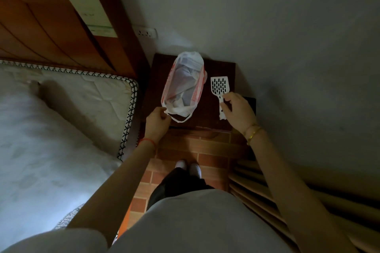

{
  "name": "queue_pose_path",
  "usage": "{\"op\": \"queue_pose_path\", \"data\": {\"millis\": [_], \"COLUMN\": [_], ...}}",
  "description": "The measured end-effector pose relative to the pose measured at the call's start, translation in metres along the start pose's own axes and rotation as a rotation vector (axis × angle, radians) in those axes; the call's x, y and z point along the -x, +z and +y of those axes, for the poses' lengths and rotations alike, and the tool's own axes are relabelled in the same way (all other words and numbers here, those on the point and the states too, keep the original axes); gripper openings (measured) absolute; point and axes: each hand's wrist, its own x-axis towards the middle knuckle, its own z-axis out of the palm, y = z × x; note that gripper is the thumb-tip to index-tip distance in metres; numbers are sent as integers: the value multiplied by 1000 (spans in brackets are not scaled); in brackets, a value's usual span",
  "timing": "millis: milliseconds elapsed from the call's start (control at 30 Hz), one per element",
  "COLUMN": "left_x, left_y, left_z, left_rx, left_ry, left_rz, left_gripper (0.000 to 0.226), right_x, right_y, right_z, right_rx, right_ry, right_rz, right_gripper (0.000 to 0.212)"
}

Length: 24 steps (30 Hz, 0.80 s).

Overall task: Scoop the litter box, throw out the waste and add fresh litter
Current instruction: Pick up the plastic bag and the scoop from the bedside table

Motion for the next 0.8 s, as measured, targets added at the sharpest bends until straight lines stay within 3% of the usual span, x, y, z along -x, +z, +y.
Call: {"op": "queue_pose_path", "data": {"millis": [133,333,467,633,733,800], "left_x": [-37,-100,-129,-168,-177,-173], "left_y": [21,61,87,123,131,130], "left_z": [-3,-32,-49,-89,-97,-87], "left_rx": [99,484,574,480,527,586], "left_ry": [-182,-583,-666,-629,-674,-694], "left_rz": [-32,-92,-39,55,112,107], "left_gripper": [46,60,72,117,118,104], "right_x": [-35,-90,-120,-148,-156,-158], "right_y": [15,50,81,118,141,153], "right_z": [18,57,93,132,146,149], "right_rx": [38,109,170,237,266,265], "right_ry": [54,139,221,326,382,436], "right_rz": [-26,-108,-163,-174,-185,-173], "right_gripper": [31,27,29,36,42,46]}}
